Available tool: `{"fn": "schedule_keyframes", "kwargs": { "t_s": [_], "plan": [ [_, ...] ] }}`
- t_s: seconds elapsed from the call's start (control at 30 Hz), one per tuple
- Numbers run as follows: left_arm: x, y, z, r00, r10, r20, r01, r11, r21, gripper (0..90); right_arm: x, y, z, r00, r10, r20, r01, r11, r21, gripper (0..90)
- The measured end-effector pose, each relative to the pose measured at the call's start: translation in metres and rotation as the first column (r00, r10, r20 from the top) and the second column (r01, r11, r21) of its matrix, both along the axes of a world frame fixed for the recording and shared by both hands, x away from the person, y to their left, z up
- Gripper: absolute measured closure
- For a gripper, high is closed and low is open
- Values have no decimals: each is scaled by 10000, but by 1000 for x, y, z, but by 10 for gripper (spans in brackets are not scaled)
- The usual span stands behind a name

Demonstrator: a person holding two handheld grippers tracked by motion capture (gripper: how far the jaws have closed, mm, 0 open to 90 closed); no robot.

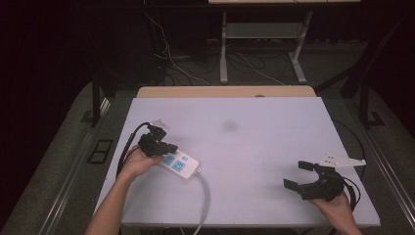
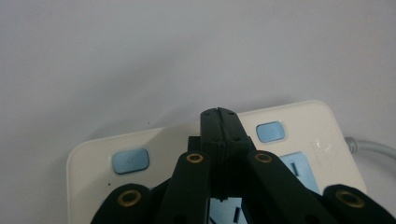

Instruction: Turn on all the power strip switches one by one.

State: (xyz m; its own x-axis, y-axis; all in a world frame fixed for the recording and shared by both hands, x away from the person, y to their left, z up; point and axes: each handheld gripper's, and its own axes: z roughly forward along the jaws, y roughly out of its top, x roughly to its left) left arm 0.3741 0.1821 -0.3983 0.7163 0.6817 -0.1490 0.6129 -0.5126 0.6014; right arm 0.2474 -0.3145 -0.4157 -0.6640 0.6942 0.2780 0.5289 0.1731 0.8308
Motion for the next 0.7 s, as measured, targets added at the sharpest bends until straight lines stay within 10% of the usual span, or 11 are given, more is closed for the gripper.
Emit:
{"fn": "schedule_keyframes", "kwargs": {
  "t_s": [0.7],
  "plan": [
    [7,25,8,9978,611,267,-610,9981,-75,894,1,0,-1,10000,-22,-50,22,10000,-29,5]
  ]
}}
